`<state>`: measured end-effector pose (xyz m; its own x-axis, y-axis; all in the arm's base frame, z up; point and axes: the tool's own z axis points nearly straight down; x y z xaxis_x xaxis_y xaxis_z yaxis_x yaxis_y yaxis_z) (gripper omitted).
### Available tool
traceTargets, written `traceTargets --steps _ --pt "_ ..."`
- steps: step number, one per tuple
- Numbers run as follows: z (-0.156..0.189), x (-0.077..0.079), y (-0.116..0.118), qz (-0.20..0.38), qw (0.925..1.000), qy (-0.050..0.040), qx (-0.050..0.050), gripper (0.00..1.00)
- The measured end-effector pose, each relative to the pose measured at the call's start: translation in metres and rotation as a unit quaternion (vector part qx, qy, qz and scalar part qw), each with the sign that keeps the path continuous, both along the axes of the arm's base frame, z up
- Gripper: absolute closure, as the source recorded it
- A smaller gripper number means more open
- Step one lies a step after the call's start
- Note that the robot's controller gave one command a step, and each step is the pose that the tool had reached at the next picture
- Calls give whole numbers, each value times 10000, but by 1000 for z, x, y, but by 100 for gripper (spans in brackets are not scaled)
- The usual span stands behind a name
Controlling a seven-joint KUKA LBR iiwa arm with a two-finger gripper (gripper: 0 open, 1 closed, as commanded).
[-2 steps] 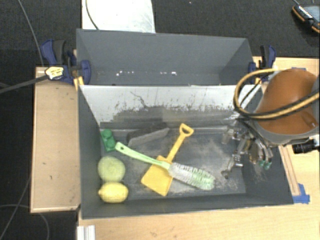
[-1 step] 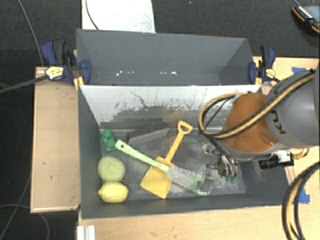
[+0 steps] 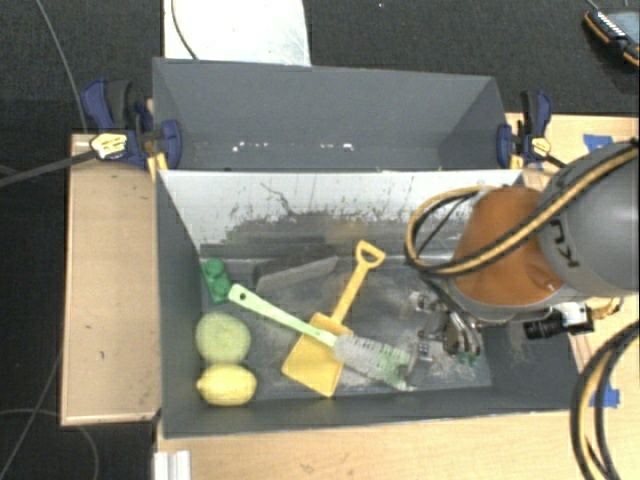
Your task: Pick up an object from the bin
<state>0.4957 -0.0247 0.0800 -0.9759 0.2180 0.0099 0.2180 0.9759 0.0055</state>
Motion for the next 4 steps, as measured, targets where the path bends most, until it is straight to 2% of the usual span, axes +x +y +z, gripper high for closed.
traceTargets --steps 1,2,3,4 --pt "37 7 -24 603 9982 -68 -18 0" --pt "55 20 -34 -40 10000 -79 -27 0" --pt "-10 -8 33 918 9958 -69 -11 0" --pt "22 48 68 119 9998 -168 -29 0"
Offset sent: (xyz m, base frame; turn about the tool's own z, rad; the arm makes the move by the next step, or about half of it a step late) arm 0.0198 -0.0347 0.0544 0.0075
